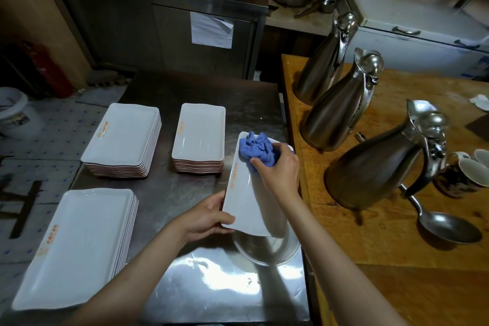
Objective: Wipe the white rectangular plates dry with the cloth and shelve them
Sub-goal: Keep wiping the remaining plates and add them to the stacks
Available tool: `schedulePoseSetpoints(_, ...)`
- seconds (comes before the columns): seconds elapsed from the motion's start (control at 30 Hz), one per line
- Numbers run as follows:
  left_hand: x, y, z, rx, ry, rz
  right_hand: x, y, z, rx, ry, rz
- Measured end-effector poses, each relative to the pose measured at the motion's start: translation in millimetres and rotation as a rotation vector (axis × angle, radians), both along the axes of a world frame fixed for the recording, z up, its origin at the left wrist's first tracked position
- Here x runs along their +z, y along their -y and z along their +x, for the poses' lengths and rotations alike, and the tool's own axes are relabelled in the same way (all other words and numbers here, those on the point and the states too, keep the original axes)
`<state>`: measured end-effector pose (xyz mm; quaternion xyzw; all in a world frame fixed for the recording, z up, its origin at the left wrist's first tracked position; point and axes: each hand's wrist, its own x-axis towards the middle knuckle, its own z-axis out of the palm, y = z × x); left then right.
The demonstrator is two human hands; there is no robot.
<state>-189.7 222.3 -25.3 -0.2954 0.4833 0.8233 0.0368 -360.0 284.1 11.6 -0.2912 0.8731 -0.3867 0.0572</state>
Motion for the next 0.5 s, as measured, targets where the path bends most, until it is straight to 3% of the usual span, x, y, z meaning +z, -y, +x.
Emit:
schedulePoseSetpoints(0.4,-2.3,2.8,-1.2,0.04,0.002,0.047,1.9,-17.5,1.8,0.327,0.128,0.058)
schedulePoseSetpoints(0.5,-1.1,4.0,-2.9,0.053,0.0,0.035,8.0,-23.9,2.7,0.298,0.115,0.037)
